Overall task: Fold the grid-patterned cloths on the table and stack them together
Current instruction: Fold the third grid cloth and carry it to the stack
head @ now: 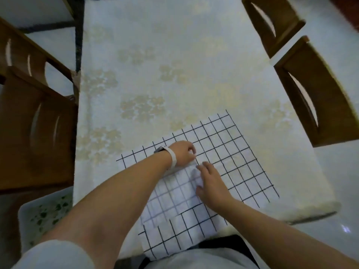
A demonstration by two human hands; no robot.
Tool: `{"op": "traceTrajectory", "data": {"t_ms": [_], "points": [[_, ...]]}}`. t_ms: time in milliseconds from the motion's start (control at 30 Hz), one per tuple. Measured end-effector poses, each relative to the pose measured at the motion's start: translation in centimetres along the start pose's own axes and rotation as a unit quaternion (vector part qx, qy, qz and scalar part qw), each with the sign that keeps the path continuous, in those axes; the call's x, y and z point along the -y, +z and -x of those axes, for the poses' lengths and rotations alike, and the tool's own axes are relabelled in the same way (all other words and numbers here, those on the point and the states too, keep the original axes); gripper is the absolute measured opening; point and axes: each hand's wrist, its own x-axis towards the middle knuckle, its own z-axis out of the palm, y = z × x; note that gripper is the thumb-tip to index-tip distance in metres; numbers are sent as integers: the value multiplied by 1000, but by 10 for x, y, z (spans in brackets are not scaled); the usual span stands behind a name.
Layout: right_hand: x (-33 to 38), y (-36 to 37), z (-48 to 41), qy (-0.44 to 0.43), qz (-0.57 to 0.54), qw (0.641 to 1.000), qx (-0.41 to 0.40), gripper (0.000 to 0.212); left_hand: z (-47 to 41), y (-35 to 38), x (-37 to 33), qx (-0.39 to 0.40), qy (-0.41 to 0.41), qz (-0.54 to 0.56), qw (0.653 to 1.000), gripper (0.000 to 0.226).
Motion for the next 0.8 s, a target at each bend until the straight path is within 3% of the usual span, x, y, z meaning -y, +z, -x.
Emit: {"op": "traceTrajectory", "data": {"t_ms": [100,200,333,600,800], "points": [[6,-12,0,43,-87,994,-43,58,-3,-2,-15,10,17,-28,999,13],[13,-25,-1,88,-159,983,-33,37,3,-9,-21,-2,44,-28,999,12],[13,-28,-11,113,-127,985,-13,6,24,-28,-17,-46,68,-23,996,15],[40,-36,-34,56,-39,998,4,13,67,-53,22,-121,79,-190,971,27],[73,-57,-65,0,-6,1000,-10,14,92,-70,52,-207,19,-150,967,28]]}}
